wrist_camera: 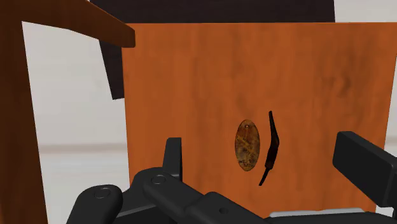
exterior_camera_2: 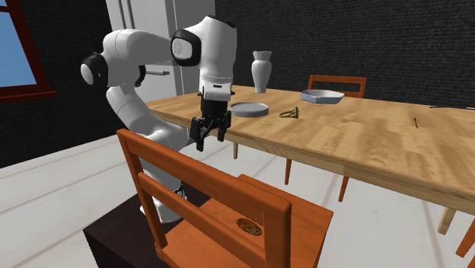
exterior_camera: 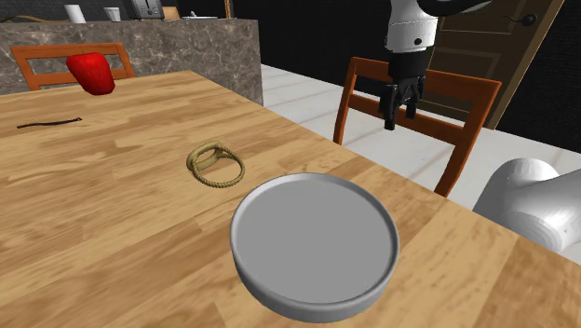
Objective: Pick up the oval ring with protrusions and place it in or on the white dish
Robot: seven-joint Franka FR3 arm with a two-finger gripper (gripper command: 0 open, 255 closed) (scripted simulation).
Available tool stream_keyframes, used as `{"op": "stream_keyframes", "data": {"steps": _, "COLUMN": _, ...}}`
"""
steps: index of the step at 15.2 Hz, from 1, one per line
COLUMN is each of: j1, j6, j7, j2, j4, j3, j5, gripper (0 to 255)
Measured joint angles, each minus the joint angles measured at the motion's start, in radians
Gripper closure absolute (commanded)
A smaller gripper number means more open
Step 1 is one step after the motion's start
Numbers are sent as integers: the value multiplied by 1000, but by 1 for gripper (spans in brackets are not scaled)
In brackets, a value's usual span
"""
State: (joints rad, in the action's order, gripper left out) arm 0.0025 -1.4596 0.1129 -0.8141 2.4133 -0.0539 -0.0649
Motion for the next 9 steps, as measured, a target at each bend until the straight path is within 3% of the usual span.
{"op": "stream_keyframes", "data": {"steps": 9, "j1": 71, "j6": -55, "j7": 100, "j2": 131, "j4": -102, "j3": 125, "j5": 101, "gripper": 0}}
